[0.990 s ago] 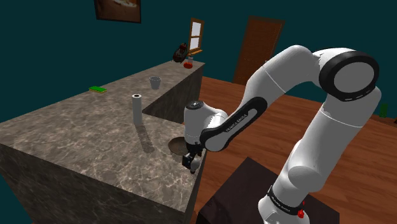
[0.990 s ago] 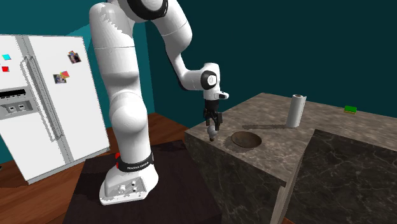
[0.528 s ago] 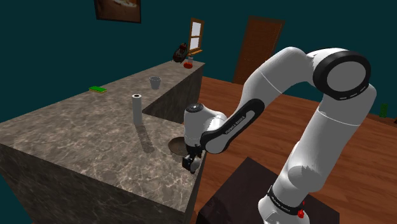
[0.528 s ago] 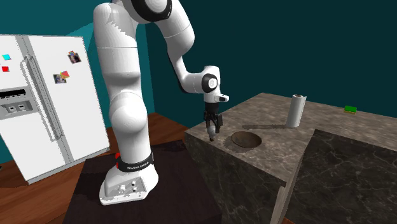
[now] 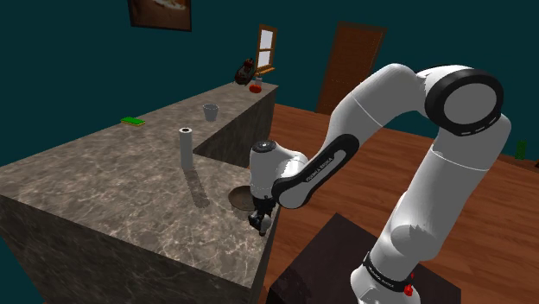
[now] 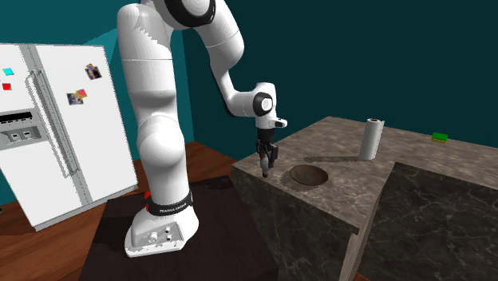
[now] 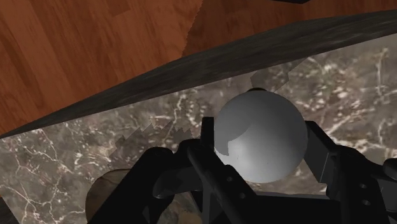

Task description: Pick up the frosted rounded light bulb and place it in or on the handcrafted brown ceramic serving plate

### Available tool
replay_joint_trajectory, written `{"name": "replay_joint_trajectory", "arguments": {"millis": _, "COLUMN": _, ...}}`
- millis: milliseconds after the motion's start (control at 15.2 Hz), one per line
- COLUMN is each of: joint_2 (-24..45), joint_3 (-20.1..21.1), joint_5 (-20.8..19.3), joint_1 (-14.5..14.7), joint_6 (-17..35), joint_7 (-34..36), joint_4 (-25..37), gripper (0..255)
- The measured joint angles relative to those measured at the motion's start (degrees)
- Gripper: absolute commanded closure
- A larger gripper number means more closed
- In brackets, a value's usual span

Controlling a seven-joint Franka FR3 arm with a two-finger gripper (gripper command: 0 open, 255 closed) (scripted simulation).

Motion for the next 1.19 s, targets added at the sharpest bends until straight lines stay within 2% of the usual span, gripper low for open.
{"name": "replay_joint_trajectory", "arguments": {"millis": 396, "joint_2": -0.9, "joint_3": 0.1, "joint_5": 0.8, "joint_1": 0.1, "joint_6": -0.9, "joint_7": -0.6, "joint_4": 0.1, "gripper": 255}}
{"name": "replay_joint_trajectory", "arguments": {"millis": 1188, "joint_2": -9.8, "joint_3": -0.1, "joint_5": 7.0, "joint_1": 1.1, "joint_6": -10.6, "joint_7": -6.1, "joint_4": 1.9, "gripper": 255}}
